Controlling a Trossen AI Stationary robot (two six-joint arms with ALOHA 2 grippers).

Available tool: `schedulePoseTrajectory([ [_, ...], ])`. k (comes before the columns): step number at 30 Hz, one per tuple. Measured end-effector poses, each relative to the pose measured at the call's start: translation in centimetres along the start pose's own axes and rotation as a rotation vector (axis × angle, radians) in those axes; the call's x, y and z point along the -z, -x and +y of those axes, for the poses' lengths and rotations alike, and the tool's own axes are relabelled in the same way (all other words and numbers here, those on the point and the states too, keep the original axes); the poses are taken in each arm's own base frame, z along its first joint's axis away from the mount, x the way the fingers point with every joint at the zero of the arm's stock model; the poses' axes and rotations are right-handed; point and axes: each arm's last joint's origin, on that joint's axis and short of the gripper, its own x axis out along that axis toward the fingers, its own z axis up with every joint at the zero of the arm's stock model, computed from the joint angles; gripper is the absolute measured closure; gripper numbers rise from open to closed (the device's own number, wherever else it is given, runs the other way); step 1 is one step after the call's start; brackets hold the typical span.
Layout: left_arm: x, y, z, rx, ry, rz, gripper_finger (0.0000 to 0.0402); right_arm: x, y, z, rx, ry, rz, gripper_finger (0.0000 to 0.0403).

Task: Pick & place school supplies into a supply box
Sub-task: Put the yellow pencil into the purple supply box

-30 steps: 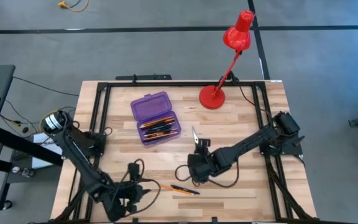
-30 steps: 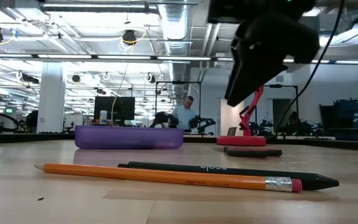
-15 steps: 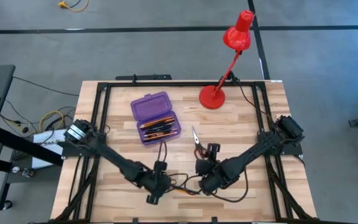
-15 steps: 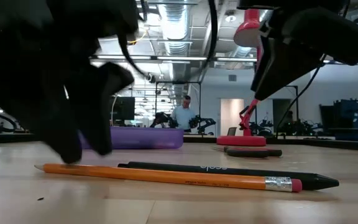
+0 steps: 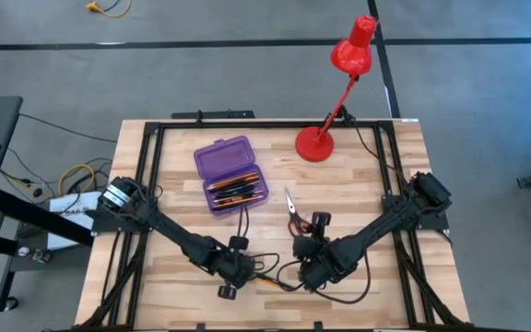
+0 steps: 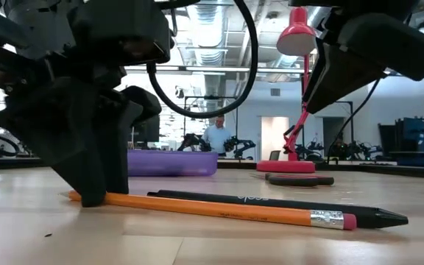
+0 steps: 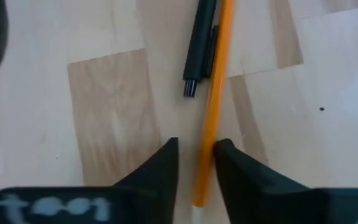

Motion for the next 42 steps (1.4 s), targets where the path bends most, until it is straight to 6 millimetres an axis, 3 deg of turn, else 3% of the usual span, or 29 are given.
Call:
schedulePoseTrajectory([
  [7,0.9,0.3,-0.3,-0.024,0.004,0.083,0.0391,-0.2,-0.6,-0.6,0.019,-0.01,0.018,0.0258],
  [14,2.3,0.9,-0.5,-0.099,0.041,0.193,0.0389,-0.3,-0.8,-0.9,0.026,-0.011,0.028,0.0265],
  [20,3.3,2.6,-0.8,-0.156,0.058,0.241,0.0387,-0.3,-0.8,-0.9,0.026,-0.002,0.028,0.0265],
  [26,2.3,4.4,-0.9,-0.161,0.066,0.131,0.036,-0.6,-1.2,-1.2,0.024,0.019,0.03,0.0265],
  [35,1.8,4.0,-0.6,-0.185,0.056,0.092,0.0278,-0.8,-1.6,-1.6,0.028,0.014,0.037,0.0264],
  [42,0.5,3.6,0.5,-0.198,0.048,-0.003,0.0249,-1.1,-1.7,-1.6,0.019,0.016,0.02,0.027],
])
